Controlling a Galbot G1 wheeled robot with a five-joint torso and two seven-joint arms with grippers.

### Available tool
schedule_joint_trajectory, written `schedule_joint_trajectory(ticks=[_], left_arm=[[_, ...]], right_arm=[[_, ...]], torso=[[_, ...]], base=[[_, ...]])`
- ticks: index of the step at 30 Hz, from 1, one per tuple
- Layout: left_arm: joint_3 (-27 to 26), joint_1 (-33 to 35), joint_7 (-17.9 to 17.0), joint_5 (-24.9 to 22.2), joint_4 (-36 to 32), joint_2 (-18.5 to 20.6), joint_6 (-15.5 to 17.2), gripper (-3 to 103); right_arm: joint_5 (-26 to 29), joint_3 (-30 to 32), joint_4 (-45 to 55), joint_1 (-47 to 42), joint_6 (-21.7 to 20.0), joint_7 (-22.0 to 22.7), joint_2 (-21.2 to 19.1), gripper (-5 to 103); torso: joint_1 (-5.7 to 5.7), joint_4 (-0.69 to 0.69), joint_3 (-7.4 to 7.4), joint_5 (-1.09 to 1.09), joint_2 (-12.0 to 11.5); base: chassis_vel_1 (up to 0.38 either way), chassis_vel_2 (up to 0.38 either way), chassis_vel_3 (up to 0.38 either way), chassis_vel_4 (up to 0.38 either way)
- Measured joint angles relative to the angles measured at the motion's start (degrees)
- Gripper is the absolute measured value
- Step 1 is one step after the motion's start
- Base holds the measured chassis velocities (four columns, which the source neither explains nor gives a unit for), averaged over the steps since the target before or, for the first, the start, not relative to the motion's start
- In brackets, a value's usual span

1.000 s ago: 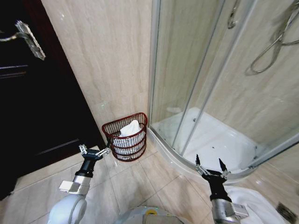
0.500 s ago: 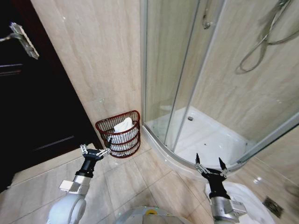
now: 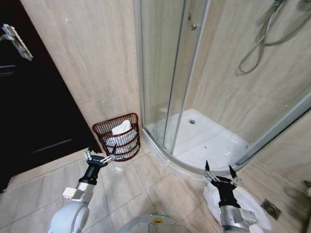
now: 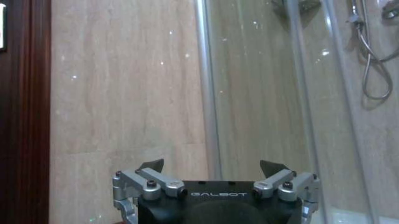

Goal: Discard the used towel into the hamper.

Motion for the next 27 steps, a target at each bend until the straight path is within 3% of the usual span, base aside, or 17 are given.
schedule_joint_trajectory(ticks=[9, 20, 27], left_arm=[[0.17, -0.05, 0.13, 0.12, 0.37, -0.04, -0.11, 100], [0.34, -0.22, 0.17, 0.26, 0.67, -0.03, 0.12, 100], [0.28, -0.55, 0.07, -0.44, 1.05, -0.02, 0.0, 100]], right_arm=[[0.0, 0.17, -0.84, 0.38, 0.01, 0.72, -0.07, 100], [-0.73, 2.39, -5.78, 2.79, 3.8, 3.23, -0.18, 100], [4.34, 7.48, -10.94, 4.28, 3.36, -1.54, 0.76, 100]], torso=[[0.0, -0.01, -0.73, 0.0, -0.72], [0.0, -0.02, -1.31, 0.0, -1.28], [0.0, -0.04, -1.32, 0.0, -1.28]], base=[[-0.086, -0.178, 0.034, 0.121], [-0.086, -0.12, -0.012, 0.011], [-0.036, -0.025, -0.066, -0.071]])
